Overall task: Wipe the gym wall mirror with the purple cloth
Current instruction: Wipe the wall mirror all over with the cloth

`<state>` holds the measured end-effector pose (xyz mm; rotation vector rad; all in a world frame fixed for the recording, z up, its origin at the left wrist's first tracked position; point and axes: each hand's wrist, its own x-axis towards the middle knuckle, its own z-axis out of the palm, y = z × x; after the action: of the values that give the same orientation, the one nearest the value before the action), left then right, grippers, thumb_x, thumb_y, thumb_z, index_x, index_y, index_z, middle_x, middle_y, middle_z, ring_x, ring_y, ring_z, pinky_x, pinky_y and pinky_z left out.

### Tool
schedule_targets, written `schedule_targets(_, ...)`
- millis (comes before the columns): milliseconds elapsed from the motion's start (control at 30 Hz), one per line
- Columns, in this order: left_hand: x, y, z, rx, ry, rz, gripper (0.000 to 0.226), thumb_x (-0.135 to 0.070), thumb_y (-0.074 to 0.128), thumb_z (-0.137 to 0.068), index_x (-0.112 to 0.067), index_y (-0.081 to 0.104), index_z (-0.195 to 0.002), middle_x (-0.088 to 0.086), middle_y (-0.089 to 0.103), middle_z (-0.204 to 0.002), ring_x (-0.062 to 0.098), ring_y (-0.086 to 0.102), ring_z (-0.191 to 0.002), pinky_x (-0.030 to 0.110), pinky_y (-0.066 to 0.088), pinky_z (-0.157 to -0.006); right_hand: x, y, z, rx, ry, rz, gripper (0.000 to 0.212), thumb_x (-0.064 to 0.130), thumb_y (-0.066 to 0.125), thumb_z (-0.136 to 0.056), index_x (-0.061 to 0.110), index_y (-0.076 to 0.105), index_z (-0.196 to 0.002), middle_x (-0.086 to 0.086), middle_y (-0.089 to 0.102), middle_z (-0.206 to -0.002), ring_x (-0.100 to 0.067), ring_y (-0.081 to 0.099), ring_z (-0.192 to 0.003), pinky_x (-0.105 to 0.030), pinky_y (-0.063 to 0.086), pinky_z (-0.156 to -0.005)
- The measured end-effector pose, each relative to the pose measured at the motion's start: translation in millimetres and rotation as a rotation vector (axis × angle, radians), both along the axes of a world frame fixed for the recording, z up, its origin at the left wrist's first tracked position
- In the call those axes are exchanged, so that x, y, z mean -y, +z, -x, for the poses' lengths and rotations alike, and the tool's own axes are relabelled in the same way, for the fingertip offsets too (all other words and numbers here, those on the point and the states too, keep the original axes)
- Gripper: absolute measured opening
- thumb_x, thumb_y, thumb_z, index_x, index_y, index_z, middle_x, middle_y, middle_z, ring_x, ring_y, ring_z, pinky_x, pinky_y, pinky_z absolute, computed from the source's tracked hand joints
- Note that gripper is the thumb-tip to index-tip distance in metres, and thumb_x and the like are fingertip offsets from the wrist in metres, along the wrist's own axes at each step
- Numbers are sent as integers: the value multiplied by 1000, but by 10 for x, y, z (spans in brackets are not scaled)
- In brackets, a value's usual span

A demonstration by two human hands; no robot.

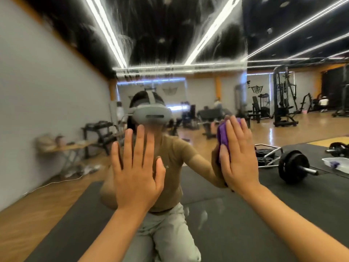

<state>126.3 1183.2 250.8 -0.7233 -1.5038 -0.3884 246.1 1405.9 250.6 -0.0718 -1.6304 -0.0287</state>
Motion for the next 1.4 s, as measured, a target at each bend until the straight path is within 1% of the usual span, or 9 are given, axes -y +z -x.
schedule_targets(167, -9, -21, 16, -2, -8, -13, 60, -33, 32, -105, -8, 27, -158, 14, 20, -166, 33, 16, -154, 58, 14, -123, 16, 402, 60, -57, 14, 57, 58, 24, 36, -103, 2, 29, -156, -9, 22, -164, -30, 16, -154, -43, 10, -127)
schedule_targets(300, -20, -15, 28, 2, -19, -4, 60, -33, 31, -105, -9, 23, -160, 13, 17, -166, 32, 13, -154, 57, 11, -124, 30, -377, 40, -23, -4, 30, 57, 22, 37, -103, 2, 28, -155, -10, 21, -165, -34, 16, -154, -52, 16, -125)
schedule_targets(500, -12, -38, 37, 9, -32, -18, 60, -33, 33, -105, -9, 25, -159, 12, 18, -166, 32, 15, -153, 54, 7, -125, 47, -1541, -146, 173, -42, 20, 58, 37, 26, -110, 20, 7, -162, 4, 5, -170, -27, 6, -156, -41, 6, -127)
schedule_targets(900, -12, -45, 59, -13, -24, 4, 62, -33, 30, -106, -9, 16, -161, 12, 11, -167, 33, 9, -154, 56, 5, -125, -91, -1361, -451, 456, -211, -128, 57, 37, 18, -111, 17, 3, -163, -1, 0, -170, -28, 7, -155, -36, 1, -126)
schedule_targets(1033, -24, -51, 55, -9, -24, 0, 62, -34, 29, -105, -9, 15, -161, 12, 11, -167, 33, 9, -154, 54, 3, -125, -24, -1064, -308, 330, -142, -78, 57, 36, 19, -112, 16, 1, -162, 1, -4, -170, -25, 1, -156, -36, 2, -127)
schedule_targets(1133, -33, -43, 52, -16, -18, -7, 62, -33, 29, -105, -9, 17, -161, 12, 12, -167, 33, 9, -154, 54, 2, -125, -12, -399, -158, 220, -123, -99, 57, 34, 23, -110, 10, 12, -161, -4, 9, -168, -26, 6, -155, -40, 6, -127)
schedule_targets(1233, -33, -45, 47, -17, -16, -7, 62, -33, 29, -105, -9, 17, -161, 12, 13, -167, 33, 11, -153, 53, 1, -125, 100, 52, -10, 54, -68, 94, 57, 28, 31, -107, 6, 22, -158, -10, 17, -166, -28, 10, -154, -42, 6, -127)
schedule_targets(1333, -35, -37, 42, -13, -32, -2, 62, -33, 29, -105, -10, 16, -161, 11, 11, -166, 34, 12, -153, 54, 4, -125, 480, -28, 229, -90, -20, 231, 56, 25, 35, -105, 4, 26, -156, -16, 25, -164, -35, 12, -153, -49, 9, -126)
schedule_targets(1400, -32, -29, 36, -11, -41, 1, 61, -32, 29, -105, -9, 16, -160, 12, 14, -166, 34, 14, -153, 54, 4, -124, 731, -288, 343, -25, -12, 76, 54, 25, 36, -104, 6, 29, -155, -15, 28, -163, -35, 12, -154, -49, 9, -126)
